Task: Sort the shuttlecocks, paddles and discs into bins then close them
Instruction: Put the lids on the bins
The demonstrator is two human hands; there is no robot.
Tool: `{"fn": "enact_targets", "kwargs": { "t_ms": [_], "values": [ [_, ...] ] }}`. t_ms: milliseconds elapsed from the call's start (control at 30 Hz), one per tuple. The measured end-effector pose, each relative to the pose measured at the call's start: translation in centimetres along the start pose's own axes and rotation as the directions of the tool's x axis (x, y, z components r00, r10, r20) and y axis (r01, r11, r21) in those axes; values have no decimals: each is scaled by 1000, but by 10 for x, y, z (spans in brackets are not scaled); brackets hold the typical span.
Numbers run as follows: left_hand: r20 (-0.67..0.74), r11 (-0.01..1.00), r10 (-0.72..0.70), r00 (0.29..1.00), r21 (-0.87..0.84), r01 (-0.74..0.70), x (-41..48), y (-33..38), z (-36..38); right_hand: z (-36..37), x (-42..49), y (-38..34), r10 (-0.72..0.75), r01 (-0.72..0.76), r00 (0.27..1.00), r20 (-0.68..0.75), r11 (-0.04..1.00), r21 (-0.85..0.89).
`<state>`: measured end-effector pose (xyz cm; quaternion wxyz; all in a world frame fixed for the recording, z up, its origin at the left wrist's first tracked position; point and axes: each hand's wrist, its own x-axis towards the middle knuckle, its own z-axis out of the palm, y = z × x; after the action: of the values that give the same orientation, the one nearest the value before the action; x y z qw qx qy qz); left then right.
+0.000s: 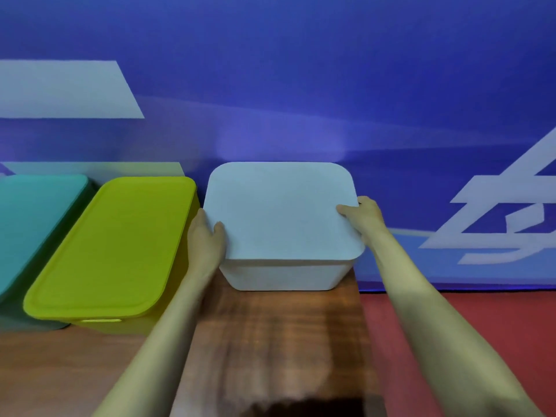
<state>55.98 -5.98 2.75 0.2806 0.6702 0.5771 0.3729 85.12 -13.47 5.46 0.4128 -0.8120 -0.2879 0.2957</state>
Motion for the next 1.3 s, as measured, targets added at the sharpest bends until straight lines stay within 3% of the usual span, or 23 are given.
{"fn": "enact_targets", "kwargs": {
  "t_ms": [100, 500, 867, 1000, 1300],
  "values": [
    [16, 1000, -15, 1000, 22, 14, 2, -6, 3, 1, 11, 6, -31, 26, 998, -57, 996, -85],
    [81, 986, -151, 985, 79, 145, 2, 0, 12, 7, 19, 33, 5, -7, 998, -69, 1000, -28],
    [129, 990, -142, 981, 33, 139, -11, -7, 0, 0, 3, 45, 0, -1, 1000, -31, 999, -53],
    [174, 981, -175, 969, 119, 156, 1, -4, 3, 4, 10, 35, 23, -26, 999, -27, 993, -114],
    [148, 988, -153, 977, 30, 150, 27, -10, 9, 3, 29, 29, 25, -27, 997, -78, 999, -21]
  ]
}}
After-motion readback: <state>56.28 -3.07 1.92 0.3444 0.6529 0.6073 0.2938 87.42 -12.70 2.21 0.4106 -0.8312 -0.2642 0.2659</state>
